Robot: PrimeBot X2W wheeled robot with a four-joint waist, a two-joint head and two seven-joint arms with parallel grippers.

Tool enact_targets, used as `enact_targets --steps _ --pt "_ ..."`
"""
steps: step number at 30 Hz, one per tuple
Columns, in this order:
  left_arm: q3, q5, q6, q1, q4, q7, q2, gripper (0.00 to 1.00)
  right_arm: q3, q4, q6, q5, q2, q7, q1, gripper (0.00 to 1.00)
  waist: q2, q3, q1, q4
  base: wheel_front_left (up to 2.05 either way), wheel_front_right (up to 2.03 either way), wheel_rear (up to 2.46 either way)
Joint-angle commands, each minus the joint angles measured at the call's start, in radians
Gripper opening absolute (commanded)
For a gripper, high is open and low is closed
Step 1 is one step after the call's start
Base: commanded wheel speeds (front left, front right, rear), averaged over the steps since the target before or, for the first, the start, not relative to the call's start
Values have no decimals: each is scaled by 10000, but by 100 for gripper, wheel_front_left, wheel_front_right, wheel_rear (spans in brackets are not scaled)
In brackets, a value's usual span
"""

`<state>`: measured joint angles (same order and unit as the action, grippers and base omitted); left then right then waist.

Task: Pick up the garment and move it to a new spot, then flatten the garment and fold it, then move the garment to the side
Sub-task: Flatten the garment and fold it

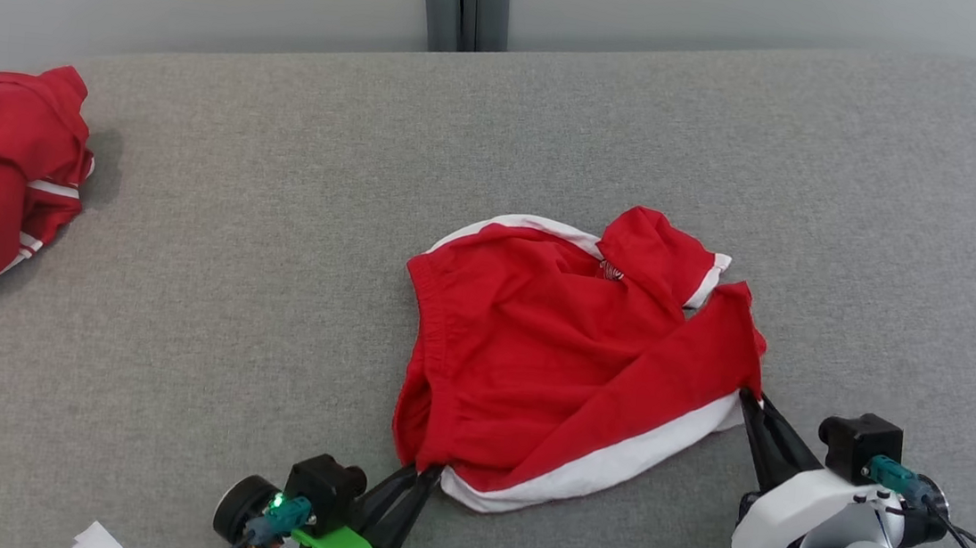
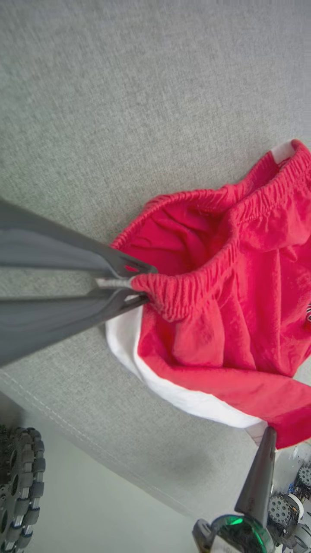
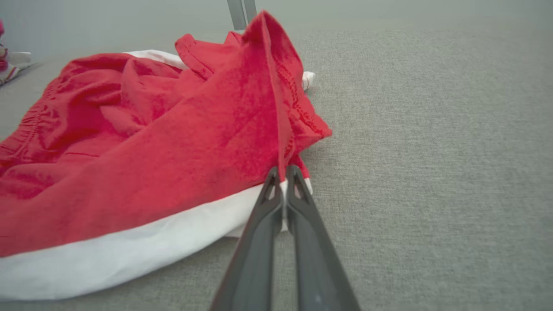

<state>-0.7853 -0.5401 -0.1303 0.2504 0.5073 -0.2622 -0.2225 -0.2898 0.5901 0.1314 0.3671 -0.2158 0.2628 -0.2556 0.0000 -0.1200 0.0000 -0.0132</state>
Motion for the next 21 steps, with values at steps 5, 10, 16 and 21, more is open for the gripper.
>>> enact_targets --steps 5,10,16,21 --pt "659 -452 6 47 -1200 -32 -117 0 -231 -1078 -14 235 -299 31 34 0 0 144 0 -213 0 0 0" --pt "1148 -722 4 872 -2283 272 -505 0 -505 -1793 -14 541 -660 31 -698 0 0 159 0 -332 0 0 0" --pt "1581 -1172 3 2816 -2957 1235 -860 0 -955 -1959 -14 877 -1044 15 -2493 0 0 -183 0 -424 0 0 0" --pt "1949 -2078 0 5311 -2495 2201 -1063 0 -1260 -1371 -14 1280 -1135 -182 -5079 0 0 -1185 0 -612 0 0 0"
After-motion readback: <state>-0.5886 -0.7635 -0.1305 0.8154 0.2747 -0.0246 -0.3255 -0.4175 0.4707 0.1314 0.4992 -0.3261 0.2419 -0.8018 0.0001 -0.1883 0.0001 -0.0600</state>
